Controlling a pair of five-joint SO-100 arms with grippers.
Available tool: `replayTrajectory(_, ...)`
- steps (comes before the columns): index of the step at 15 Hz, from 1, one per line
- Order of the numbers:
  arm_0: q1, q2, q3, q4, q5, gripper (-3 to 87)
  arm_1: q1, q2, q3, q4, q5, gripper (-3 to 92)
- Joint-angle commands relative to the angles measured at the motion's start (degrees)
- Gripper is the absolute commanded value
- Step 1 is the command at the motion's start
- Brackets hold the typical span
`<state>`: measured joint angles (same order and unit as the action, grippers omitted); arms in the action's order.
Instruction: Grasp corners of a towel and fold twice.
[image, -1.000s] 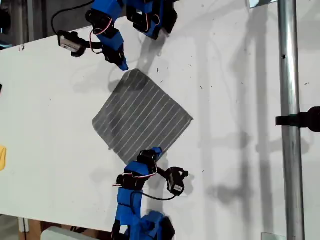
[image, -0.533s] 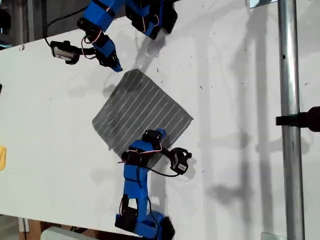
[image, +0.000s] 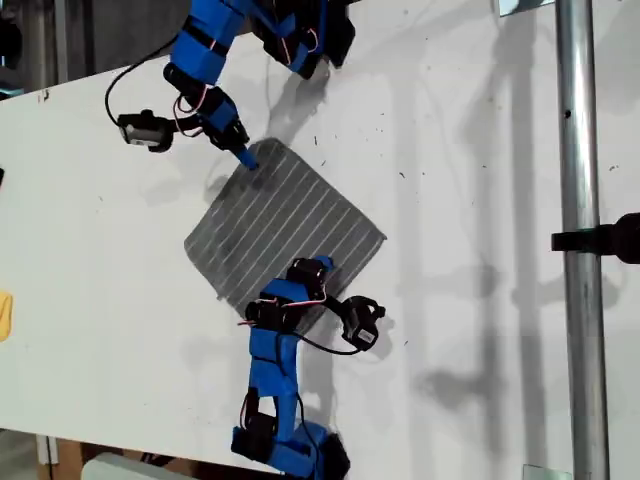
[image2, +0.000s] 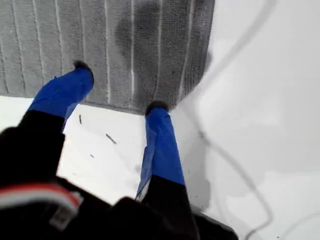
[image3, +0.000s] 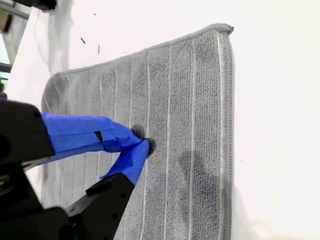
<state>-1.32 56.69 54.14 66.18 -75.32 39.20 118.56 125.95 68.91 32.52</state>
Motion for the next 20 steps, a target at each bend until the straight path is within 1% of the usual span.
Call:
replayTrajectory(1,1.23,0.7,-3.34,-0.62,-0.09,-2.7,1.23,-5.27,1.76,-6.94,-1.58,25.9)
replayTrajectory(5,0.88,-0.62,-3.25,-0.7,-1.05,-2.7,3.69,-16.0,2.81,-12.83,-2.72,24.7)
replayTrajectory(7,0.62,-1.14,-3.34,-1.14,-1.76,-2.7,3.25,-20.57,-0.35,-12.39,-3.08,22.6)
replayTrajectory(8,0.53,-1.23,-3.34,-1.23,-1.93,-2.7,3.25,-23.03,-2.11,-11.87,-3.25,10.3)
replayTrajectory(10,0.35,-1.32,-3.34,-1.23,-2.55,-2.6,2.2,-27.16,-5.36,-10.37,-3.25,-0.2)
replayTrajectory(13,0.44,-1.49,-3.34,-1.32,-2.99,-2.5,-1.58,-28.83,-7.65,-10.37,-0.26,-0.3)
replayTrajectory(15,0.79,-1.76,-3.34,-2.46,-2.72,1.1,-3.96,-30.85,-9.58,-9.67,1.85,-0.3)
replayTrajectory(16,1.14,-2.02,-3.34,-4.31,-0.79,2.6,-4.57,-31.38,-10.11,-9.58,2.29,-0.3)
replayTrajectory(17,1.76,-2.72,-3.25,-7.56,2.11,7.0,-4.83,-31.55,-10.37,-9.49,2.46,-0.3)
replayTrajectory(18,2.55,-4.04,-3.43,-12.13,6.42,11.3,-4.92,-31.55,-10.37,-9.49,2.72,-0.3)
replayTrajectory(20,4.57,-5.8,-4.13,-18.19,15.03,16.2,-5.1,-31.55,-10.37,-9.23,2.9,-0.3)
